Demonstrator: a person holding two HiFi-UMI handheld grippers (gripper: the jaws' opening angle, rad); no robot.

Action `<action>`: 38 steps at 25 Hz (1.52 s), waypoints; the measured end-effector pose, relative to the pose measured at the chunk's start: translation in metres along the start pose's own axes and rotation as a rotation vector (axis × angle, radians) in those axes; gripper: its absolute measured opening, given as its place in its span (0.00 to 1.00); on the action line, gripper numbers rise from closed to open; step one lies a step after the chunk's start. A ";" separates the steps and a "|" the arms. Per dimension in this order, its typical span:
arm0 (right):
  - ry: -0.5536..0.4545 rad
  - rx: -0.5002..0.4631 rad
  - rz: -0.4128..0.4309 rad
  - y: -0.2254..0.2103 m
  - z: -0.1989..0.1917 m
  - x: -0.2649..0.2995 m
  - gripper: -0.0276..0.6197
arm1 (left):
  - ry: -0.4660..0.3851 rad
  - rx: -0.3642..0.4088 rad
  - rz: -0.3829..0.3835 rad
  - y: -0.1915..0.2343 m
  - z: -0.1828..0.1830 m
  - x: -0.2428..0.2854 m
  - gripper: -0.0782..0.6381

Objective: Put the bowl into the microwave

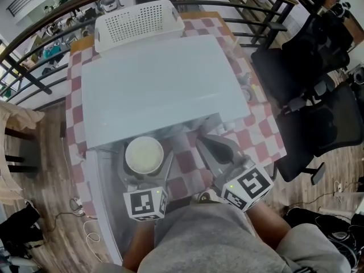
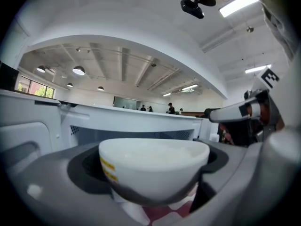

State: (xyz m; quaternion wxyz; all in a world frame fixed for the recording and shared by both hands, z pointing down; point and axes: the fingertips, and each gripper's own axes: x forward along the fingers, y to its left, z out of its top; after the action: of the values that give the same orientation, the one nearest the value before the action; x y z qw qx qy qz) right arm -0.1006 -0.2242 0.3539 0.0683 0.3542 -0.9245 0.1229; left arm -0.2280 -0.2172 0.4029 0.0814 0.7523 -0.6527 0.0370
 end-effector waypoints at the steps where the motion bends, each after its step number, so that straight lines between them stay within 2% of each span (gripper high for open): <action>1: 0.002 0.000 0.000 0.000 -0.001 0.000 0.04 | 0.005 0.007 -0.003 0.000 -0.003 0.002 0.86; 13: 0.021 -0.001 -0.020 0.000 -0.011 -0.005 0.04 | 0.060 0.030 -0.019 0.005 -0.036 0.022 0.86; 27: 0.046 0.010 -0.016 0.003 -0.021 0.001 0.04 | 0.113 0.048 0.007 0.022 -0.061 0.053 0.86; 38: 0.055 0.014 -0.019 0.001 -0.028 0.001 0.04 | 0.157 0.105 0.034 0.031 -0.082 0.078 0.86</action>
State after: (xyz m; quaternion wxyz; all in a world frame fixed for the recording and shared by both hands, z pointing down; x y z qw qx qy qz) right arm -0.1010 -0.2164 0.3806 0.0925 0.3599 -0.9180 0.1387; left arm -0.2428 -0.2839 0.4982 0.0920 0.7391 -0.6542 0.1313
